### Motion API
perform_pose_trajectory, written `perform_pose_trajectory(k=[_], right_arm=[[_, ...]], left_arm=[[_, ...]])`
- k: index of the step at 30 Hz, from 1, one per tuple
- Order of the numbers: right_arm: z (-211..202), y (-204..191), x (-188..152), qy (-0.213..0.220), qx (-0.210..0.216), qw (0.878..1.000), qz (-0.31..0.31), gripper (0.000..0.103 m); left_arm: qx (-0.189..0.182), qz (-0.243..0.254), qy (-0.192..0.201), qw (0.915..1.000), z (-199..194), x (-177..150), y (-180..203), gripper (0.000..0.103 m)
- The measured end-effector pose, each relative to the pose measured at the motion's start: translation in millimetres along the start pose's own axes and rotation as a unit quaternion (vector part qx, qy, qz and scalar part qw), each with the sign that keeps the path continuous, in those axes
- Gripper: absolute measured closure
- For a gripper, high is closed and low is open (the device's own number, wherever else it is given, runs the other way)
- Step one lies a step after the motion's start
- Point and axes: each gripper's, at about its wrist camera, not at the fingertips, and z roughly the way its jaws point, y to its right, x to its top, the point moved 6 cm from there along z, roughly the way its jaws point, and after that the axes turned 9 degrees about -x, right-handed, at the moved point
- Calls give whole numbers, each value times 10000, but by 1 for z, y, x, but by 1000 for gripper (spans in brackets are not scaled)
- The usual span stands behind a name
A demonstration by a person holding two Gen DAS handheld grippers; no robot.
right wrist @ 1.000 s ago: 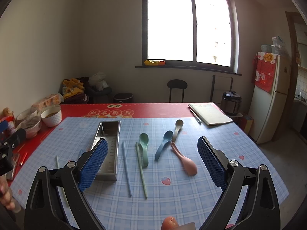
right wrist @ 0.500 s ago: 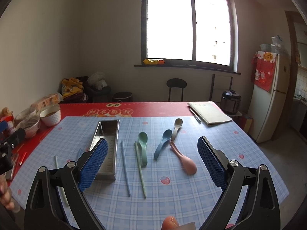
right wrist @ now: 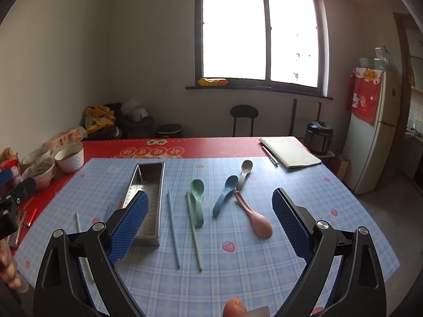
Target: Organize utensils
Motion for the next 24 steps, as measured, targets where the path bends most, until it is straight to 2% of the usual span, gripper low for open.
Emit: perform_pose_trajectory(k=[4,7,9,12,17,19,21,24], right_arm=[[12,-1,-7,-135,100,9999,-5,12],[26,-1,-16,-254,431,9987,115,12],[36,-2,-23,-294,632,9975,136,12],[57,-1,-31,-402,621,9972,122,12],[99,3,-41,-857,739,9932,277,12],[114,7,-44,-1039,623,9917,427,12],[123,9,-45,-1006,645,9912,568,12],[136,1,-47,-1006,686,9921,309,12]], left_arm=[[-3,-106,-84,9999,11,-8,-7,5],[-206,-464,-377,9980,28,-22,-19,5],[-130,-618,-611,9961,41,-34,-30,5],[-148,-843,-873,9925,57,-55,-45,5],[2,-1125,-1227,9861,76,-84,-65,9],[98,-1232,-1454,9816,83,-94,-72,10],[138,-1397,-1728,9749,91,-104,-79,10],[15,-1891,-2048,9604,101,-116,-90,10]])
